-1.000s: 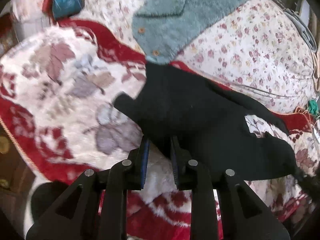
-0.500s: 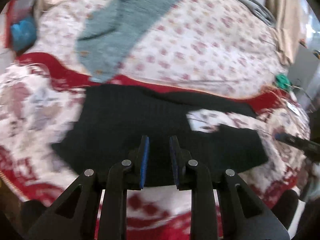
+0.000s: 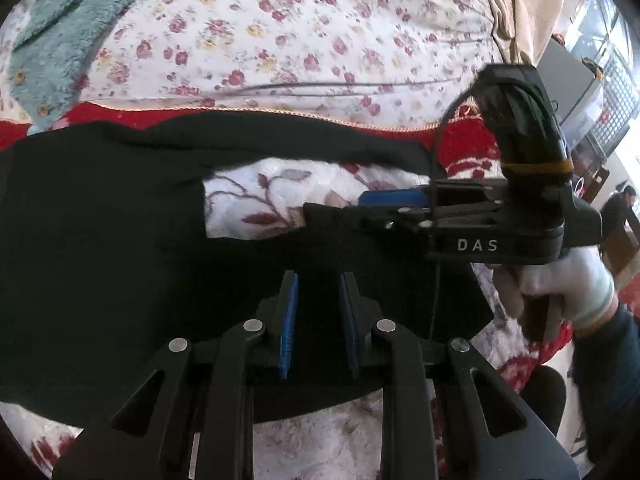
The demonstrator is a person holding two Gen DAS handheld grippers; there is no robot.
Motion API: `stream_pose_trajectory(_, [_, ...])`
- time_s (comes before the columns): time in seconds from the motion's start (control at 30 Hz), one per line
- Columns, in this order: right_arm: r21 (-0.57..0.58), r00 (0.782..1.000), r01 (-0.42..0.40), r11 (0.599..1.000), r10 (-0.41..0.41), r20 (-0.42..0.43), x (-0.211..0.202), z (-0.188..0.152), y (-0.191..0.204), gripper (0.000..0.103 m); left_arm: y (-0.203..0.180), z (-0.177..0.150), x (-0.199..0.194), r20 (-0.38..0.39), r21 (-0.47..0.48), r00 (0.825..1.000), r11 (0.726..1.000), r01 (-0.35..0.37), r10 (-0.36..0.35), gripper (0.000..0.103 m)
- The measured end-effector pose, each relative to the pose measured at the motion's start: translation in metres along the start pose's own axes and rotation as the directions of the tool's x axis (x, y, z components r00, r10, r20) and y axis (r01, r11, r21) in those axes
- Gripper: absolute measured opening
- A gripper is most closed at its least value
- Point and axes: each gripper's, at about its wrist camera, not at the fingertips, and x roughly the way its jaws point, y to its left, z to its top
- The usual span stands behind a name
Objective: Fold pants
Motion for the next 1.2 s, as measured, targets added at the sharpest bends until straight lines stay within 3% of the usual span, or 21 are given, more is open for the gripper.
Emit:
stream_pose_trajectory(0.27, [-0.126,0.992,-0.023,0.992,0.007,-0.125,0.017,0.012,-0.002,0.035,0.023,-0.005,0.009,-0.040,-0.038,0.999,0.999,0.003,-0.005,0.020])
stream_pose_trajectory(0.43, [-0.170,0.979,-0.050,0.984,0.015,-0.204,0.030,0.026,0.001,0.035,0.024,0.004,0.009,-0.004,-0.008,1.000,1.000,-0.014,0.014,0.020])
stream_pose_trajectory(0.57, [-0.120,0.965,-0.116,0.986,0.083,-0.249,0.035,0.037,-0.005,0.035,0.026,0.020,0.003,0.042,0.044,0.999,0.999,-0.018,0.016,0.021])
stream_pose_trajectory(0.67, [-0.064,0.956,-0.145,0.987,0.123,-0.266,0.042,0.036,-0.013,0.035,0.030,0.028,0.012,0.026,0.081,0.999,0.996,-0.020,0.018,0.026])
stream_pose_trajectory(0.83, [-0.165,0.963,-0.104,0.981,0.058,-0.264,0.036,0.025,0.004,0.028,0.036,0.026,0.031,-0.032,0.108,0.999,0.994,-0.024,0.027,0.026])
stream_pose_trajectory(1.0, [-0.271,0.970,-0.020,0.962,-0.047,-0.238,0.029,0.017,0.024,0.008,0.040,0.018,0.035,-0.031,0.087,1.000,0.996,-0.004,0.006,0.026])
stream_pose_trajectory(1.2, [-0.201,0.979,0.052,0.978,-0.090,-0.185,-0.004,0.000,0.010,0.004,0.039,0.016,0.032,-0.032,0.061,0.999,0.998,0.021,-0.019,0.026])
